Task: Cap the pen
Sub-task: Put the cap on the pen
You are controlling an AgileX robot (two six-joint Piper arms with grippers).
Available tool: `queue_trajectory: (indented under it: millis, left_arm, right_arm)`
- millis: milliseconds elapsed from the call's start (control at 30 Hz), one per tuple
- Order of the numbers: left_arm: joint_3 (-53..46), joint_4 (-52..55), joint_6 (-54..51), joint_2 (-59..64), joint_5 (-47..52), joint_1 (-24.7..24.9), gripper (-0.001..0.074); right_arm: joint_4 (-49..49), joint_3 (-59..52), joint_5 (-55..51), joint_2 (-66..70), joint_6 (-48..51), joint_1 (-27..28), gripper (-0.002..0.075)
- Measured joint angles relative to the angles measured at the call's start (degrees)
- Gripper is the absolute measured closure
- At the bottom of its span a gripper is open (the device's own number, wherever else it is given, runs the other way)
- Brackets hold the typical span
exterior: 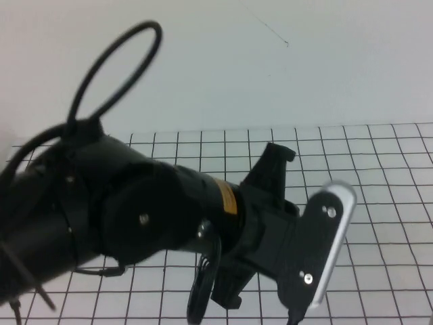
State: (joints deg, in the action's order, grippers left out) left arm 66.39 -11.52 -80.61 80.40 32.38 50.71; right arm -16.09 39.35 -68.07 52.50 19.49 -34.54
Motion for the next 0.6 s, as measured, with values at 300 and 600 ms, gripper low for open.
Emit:
queue_trajectory:
  millis: [300, 600]
  left_arm:
    - [-6.70, 7.07, -0.27, 0.01, -11.37, 0.94, 0.0734]
    - [-8.35, 9.83, -0.94, -0.24, -12.19, 4.42, 0.0734]
  right_arm:
    - [-0.01, 4.68, 0.00, 0.05, -0.10, 0.00, 0.0668]
    - [1.55, 5.68, 0.00, 5.82, -0.22, 0.00, 0.0668]
